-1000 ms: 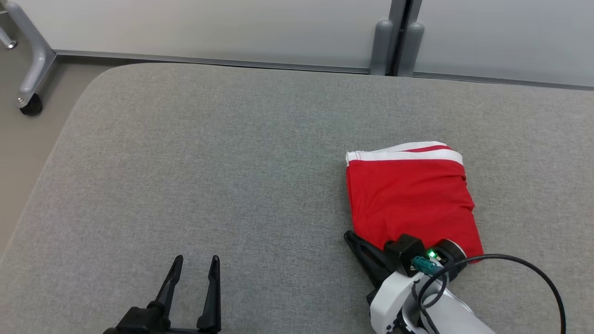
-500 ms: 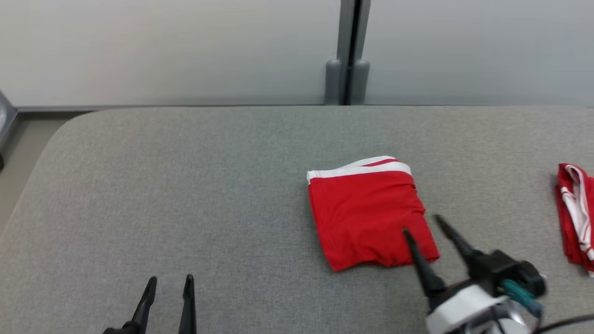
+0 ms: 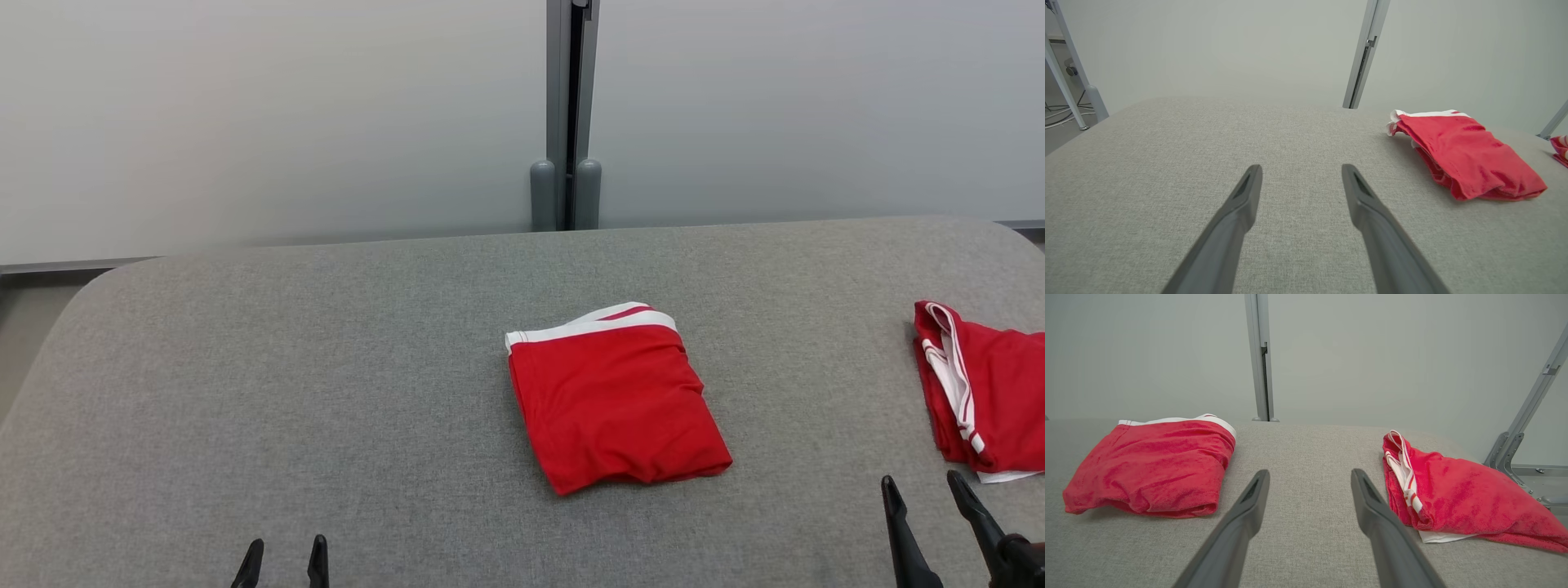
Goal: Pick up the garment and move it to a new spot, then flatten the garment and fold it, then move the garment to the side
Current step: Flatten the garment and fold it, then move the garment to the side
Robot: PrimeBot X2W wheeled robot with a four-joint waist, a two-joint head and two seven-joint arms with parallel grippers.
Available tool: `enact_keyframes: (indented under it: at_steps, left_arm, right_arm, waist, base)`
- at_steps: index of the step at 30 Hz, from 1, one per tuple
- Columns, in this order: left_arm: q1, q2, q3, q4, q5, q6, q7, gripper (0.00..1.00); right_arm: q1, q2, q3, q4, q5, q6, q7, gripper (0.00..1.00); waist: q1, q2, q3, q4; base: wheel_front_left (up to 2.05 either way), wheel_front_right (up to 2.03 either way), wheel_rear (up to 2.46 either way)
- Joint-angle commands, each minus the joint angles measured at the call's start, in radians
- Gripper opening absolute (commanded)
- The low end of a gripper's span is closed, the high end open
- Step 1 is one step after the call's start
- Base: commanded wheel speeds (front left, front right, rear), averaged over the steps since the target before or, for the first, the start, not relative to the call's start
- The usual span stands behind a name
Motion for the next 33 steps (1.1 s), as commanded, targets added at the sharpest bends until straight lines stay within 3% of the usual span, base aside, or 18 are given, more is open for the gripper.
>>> enact_keyframes:
  at_steps: [1, 28, 33]
  left_arm:
    - [0.004, 0.004, 0.005, 0.002, 0.002, -0.004, -0.004, 1.0]
    - [-0.011, 0.004, 0.005, 0.005, 0.01, -0.006, -0.004, 1.0]
    - [-0.027, 0.004, -0.008, 0.004, 0.01, -0.005, -0.004, 1.0]
  right_arm:
    - [0.009, 0.002, -0.009, 0.005, -0.003, 0.0, -0.004, 1.0]
    - [-0.012, 0.006, -0.007, 0.0, 0.004, 0.0, -0.004, 1.0]
    - [-0.085, -0.029, 0.079, 0.021, 0.093, 0.0, -0.004, 1.0]
  waist:
    - [0.0, 0.0, -0.003, 0.001]
    - [0.0, 0.0, 0.014, 0.031]
    - [0.0, 0.0, 0.034, 0.04]
  base:
    - [0.0, 0.0, 0.0]
    - [0.0, 0.0, 0.0]
    - [0.0, 0.0, 0.0]
